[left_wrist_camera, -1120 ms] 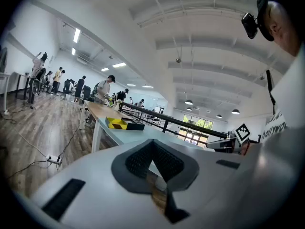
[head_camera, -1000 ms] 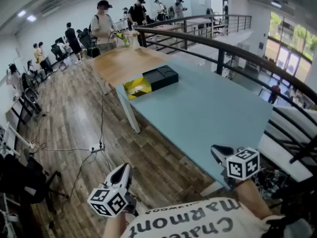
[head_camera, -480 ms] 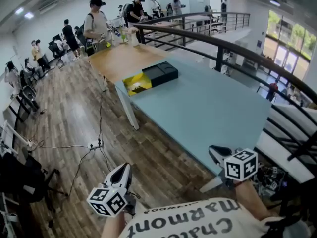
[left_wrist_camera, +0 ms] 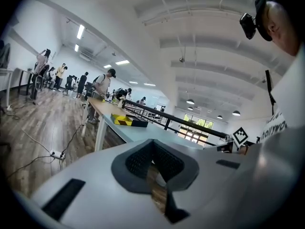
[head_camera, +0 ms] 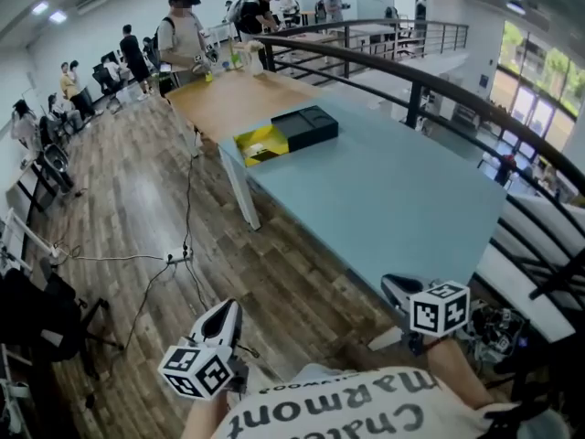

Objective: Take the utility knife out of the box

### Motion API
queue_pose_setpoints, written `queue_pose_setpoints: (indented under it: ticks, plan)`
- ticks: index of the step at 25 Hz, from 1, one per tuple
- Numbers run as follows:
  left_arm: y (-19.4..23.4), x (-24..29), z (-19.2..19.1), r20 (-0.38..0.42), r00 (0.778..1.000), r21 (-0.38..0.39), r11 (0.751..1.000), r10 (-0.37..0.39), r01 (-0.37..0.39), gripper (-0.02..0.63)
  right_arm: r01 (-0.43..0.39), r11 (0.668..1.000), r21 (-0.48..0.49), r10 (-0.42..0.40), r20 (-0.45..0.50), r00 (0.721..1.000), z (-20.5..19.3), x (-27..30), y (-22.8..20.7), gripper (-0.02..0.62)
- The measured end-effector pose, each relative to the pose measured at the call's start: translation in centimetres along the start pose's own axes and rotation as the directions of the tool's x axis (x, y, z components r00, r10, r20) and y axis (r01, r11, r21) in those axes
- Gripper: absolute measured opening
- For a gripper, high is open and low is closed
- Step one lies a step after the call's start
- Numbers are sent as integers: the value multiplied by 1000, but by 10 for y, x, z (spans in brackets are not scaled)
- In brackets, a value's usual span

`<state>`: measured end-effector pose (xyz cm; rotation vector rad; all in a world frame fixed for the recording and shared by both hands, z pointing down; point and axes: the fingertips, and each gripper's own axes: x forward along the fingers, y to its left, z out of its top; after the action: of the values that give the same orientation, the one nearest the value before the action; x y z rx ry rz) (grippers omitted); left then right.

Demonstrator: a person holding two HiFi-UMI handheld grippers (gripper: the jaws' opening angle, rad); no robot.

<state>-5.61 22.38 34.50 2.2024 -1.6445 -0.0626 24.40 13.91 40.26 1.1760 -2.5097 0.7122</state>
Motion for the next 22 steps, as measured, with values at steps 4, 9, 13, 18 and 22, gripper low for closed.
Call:
queue_pose_setpoints:
  ticks: [4,9,13,18,22]
  plan:
    - [2,-3,-2,-21,1000,-3,1000,7,-7,2,-23,999,-25,24,17,1000,11,9,14,41]
    - [9,-2,8,-11,1000,7,1000,9,-9,2,-83,995,51,81,37,996,6,32,25,41]
    - [26,-2,6,-19,1000,8,1000,18,-18,2,-103,990,96,98,60,993,15,48,28,41]
    - [52,11,14,-31,999,-16,999,27,-28,2,-84,995,60,83,19,996,22,79,34,41]
    - [80,40,32,-35,999,-30,1000,0,-1,2,-54,996,71,53,14,998,44,110,31,41]
